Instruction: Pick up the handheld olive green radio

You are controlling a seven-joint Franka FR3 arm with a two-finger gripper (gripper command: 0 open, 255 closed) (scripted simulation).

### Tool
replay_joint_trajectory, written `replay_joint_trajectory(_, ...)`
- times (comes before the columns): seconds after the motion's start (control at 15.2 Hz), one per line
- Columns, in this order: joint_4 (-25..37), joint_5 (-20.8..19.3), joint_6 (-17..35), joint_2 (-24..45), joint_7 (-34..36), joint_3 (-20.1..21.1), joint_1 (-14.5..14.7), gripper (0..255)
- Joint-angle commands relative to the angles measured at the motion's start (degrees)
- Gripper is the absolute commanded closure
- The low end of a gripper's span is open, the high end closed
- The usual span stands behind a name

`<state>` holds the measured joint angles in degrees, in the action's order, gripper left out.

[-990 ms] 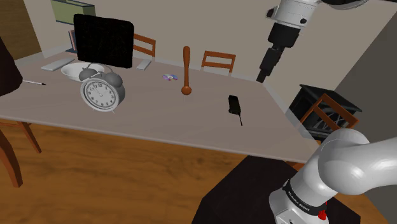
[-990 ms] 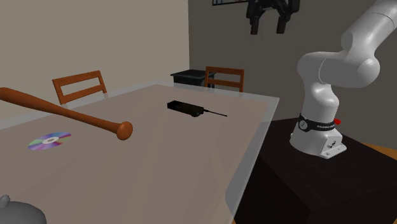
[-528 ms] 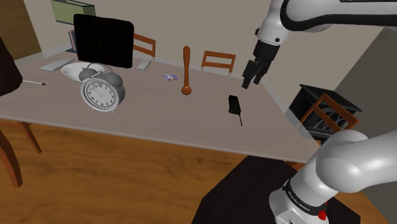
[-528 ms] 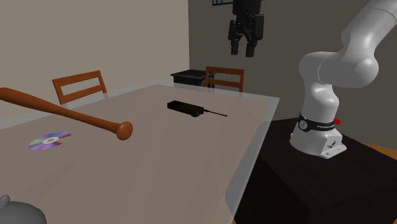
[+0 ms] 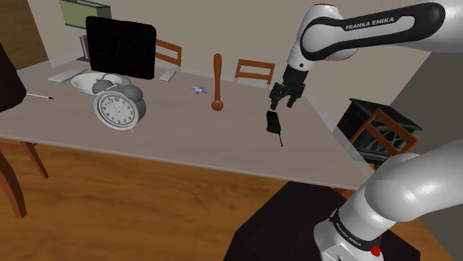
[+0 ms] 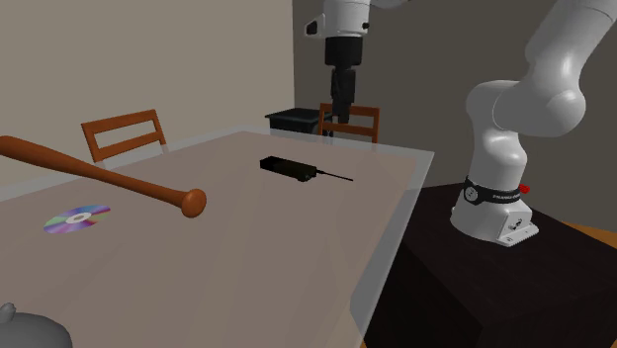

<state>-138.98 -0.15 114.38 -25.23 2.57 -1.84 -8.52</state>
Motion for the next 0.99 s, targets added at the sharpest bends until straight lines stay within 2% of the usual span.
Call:
replay_joint_trajectory(0.0, -0.02, -0.16, 3.2, 3.01, 1.34, -0.91, -1.32, 0)
replay_joint_trajectory(0.79, 3.23, 2.02, 20.34, 23.17, 8.4, -6.31, -7.31, 0)
replay_joint_trajectory(0.92, 3.05, 2.25, 21.38, 24.04, 8.36, -6.41, -7.38, 0)
